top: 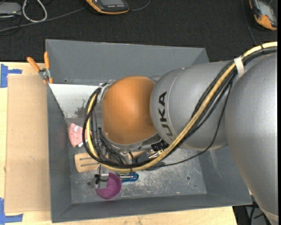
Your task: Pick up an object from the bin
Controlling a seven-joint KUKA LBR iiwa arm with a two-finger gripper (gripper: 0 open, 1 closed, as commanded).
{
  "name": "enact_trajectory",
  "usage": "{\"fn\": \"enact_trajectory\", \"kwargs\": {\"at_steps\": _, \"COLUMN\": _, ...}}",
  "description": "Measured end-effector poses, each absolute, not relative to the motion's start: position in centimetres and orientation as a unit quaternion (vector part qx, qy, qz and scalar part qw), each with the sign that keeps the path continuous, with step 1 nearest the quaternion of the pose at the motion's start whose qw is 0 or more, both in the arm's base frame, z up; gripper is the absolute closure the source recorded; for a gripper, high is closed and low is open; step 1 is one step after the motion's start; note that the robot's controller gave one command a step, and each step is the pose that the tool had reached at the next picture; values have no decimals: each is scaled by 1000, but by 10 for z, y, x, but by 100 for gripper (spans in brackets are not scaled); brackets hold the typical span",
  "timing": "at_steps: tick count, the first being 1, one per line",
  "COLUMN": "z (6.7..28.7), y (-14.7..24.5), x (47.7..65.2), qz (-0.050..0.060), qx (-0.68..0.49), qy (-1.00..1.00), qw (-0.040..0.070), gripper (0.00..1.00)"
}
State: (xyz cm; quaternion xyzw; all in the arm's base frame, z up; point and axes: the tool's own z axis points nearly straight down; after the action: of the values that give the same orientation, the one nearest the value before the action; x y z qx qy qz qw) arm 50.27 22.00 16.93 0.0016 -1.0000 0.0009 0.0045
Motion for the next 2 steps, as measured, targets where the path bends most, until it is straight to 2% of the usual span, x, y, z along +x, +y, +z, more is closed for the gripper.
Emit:
{"fn": "enact_trajectory", "kwargs": {"at_steps": 1, "z": 173, "y": 219, "x": 505, "qz": 0, "qx": -1, "qy": -1000, "qw": 1, "gripper": 0}}
{"fn": "enact_trajectory", "kwargs": {"at_steps": 2, "z": 139, "y": 206, "x": 505, "qz": 1, "qx": 4, "qy": -1000, "qw": 4, "gripper": 0}}
